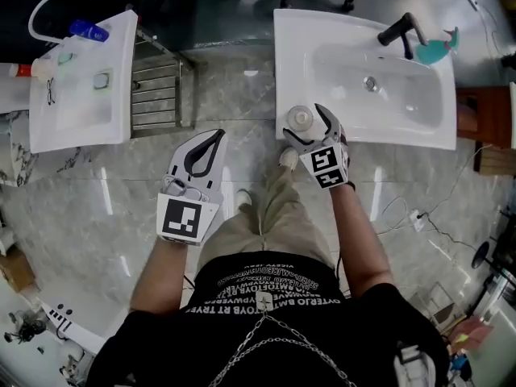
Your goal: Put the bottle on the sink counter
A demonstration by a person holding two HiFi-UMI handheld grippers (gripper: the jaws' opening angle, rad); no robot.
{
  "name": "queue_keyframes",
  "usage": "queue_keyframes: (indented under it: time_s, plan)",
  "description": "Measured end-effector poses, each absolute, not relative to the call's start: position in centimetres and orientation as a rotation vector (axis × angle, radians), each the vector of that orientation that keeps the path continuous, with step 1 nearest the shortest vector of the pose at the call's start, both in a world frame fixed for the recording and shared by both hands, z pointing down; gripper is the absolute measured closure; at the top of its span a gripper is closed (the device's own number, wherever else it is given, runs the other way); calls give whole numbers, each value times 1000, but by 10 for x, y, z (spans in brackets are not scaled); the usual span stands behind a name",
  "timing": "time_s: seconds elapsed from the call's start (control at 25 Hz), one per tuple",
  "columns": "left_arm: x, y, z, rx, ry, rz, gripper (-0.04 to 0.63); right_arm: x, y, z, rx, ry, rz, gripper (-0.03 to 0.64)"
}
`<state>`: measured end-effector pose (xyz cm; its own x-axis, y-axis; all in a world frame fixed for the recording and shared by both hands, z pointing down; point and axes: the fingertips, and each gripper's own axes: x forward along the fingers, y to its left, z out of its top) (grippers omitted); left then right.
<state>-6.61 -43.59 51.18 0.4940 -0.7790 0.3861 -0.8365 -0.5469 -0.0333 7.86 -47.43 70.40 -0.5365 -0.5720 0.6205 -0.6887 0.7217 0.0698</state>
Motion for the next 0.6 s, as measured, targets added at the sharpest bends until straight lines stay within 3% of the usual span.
queue_keyframes:
  time_s: [0.24,0.28,0.36,0.44,0.6]
  plan:
    - [-71,-414,472,2647,-1417,481,589,112,-443,608,1153,-2305,262,231]
    - [-73,-408,465,2658,-1415,474,589,117,-437,588,1213,-2296,253,295]
    - [-78,-398,454,2679,-1416,457,589,126,-426,550,1351,-2264,179,505]
    - [-82,-385,442,2696,-1413,434,589,128,-412,517,1449,-2267,108,595]
    - [-82,-351,417,2733,-1398,385,589,126,-376,476,1541,-2290,81,621]
